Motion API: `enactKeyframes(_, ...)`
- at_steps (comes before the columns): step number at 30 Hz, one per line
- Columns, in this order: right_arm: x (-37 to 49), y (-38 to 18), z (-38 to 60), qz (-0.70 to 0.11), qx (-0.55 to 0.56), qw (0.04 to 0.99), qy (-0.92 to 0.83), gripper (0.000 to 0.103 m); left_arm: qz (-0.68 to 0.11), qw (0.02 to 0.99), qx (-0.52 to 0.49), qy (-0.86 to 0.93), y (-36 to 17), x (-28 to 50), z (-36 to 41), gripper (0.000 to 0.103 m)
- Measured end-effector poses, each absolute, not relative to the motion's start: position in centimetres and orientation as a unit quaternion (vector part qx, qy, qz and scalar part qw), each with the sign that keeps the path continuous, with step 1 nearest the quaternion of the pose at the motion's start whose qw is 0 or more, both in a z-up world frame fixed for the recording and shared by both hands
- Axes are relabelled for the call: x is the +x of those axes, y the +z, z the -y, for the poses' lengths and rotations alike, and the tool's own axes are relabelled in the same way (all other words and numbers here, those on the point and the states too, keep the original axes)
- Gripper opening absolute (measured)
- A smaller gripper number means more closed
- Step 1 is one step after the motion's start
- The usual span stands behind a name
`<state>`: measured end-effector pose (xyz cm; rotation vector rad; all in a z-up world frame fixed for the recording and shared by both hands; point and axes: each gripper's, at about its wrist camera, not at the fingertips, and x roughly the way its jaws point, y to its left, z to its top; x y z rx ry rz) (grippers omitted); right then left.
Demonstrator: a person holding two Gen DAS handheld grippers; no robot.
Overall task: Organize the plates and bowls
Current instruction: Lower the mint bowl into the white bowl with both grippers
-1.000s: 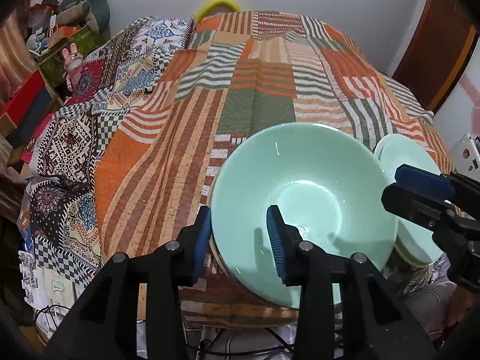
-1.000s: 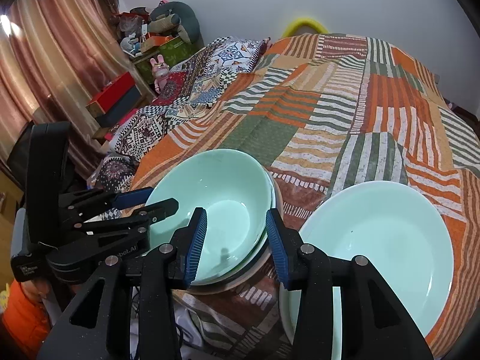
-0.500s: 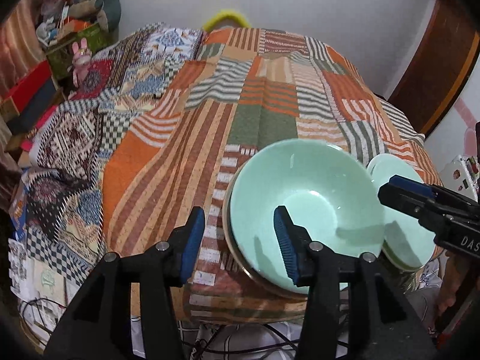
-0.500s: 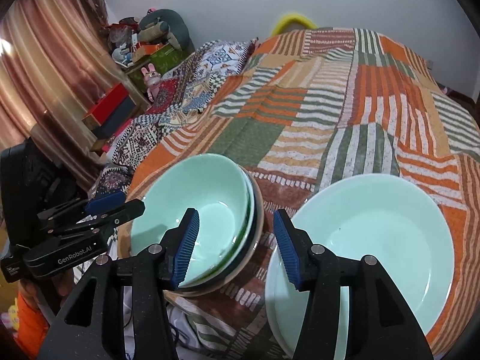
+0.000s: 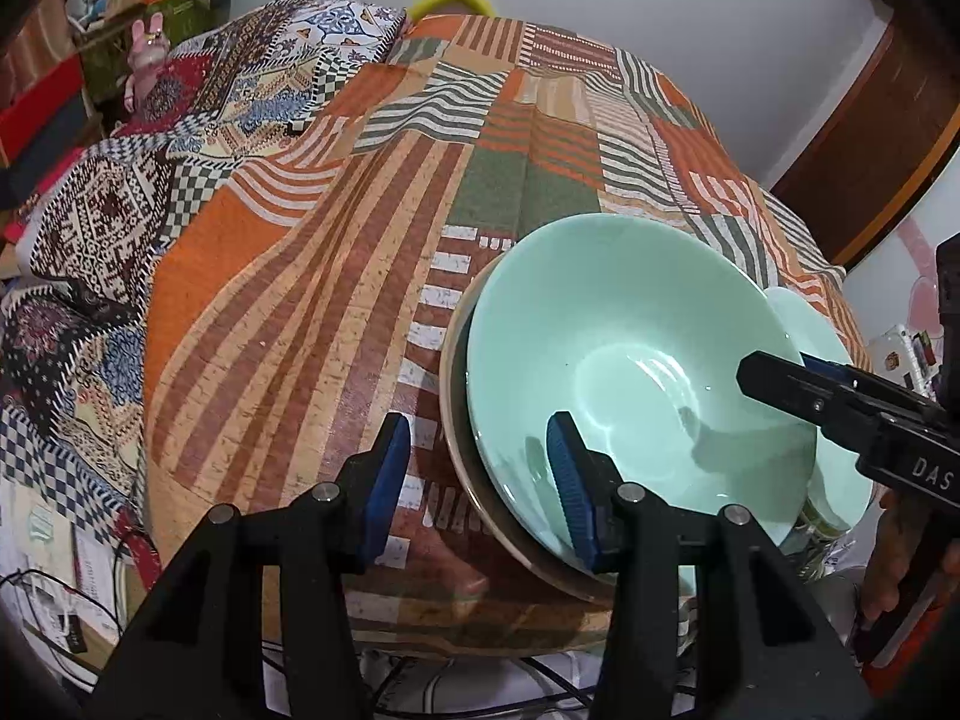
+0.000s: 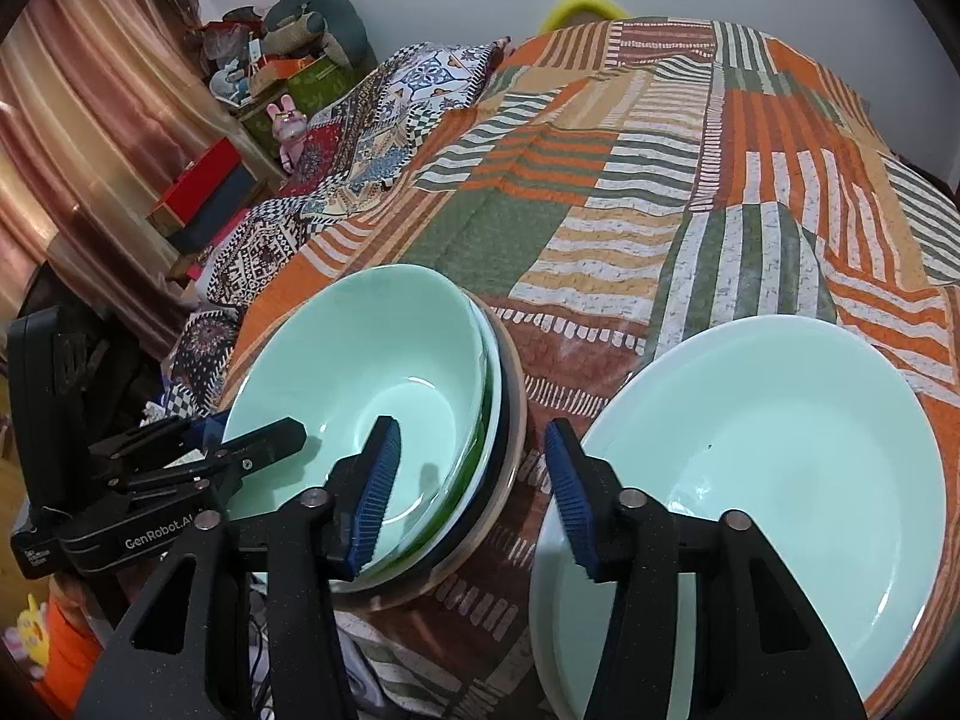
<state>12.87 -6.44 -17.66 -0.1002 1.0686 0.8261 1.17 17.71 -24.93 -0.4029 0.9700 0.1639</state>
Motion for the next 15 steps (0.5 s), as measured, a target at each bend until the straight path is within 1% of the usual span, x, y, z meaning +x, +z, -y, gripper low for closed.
enactKeyframes(2,13.0,-17.9,6.4,-0.498,-0.046,0.776,0.384,0.037,-0.460,0.862,-0.200,0.074,-25.0,1.2,-17.8,0.044)
enactKeyframes(7,13.4,-18.4,6.4,-0.505,-0.037,0.772,0.384,0.036,-0.460,0.861,-0.206,0.062,-25.2,1.5,-17.5,0.034)
enactKeyframes(9,13.5,-18.6,6.4,-0.508,-0.035,0.769,0.386,0.036,-0.462,0.861,-0.204,0.065,-25.3,1.6,-17.3,0.033)
enactKeyframes(11,13.4,-18.8,6.3,-0.511,-0.033,0.766,0.390,0.033,-0.462,0.861,-0.201,0.070,-25.2,1.6,-17.2,0.033)
enactKeyframes(15,13.2,-18.8,6.1,-0.506,-0.047,0.770,0.385,0.033,-0.464,0.858,-0.206,0.077,-25.1,1.8,-17.1,0.033)
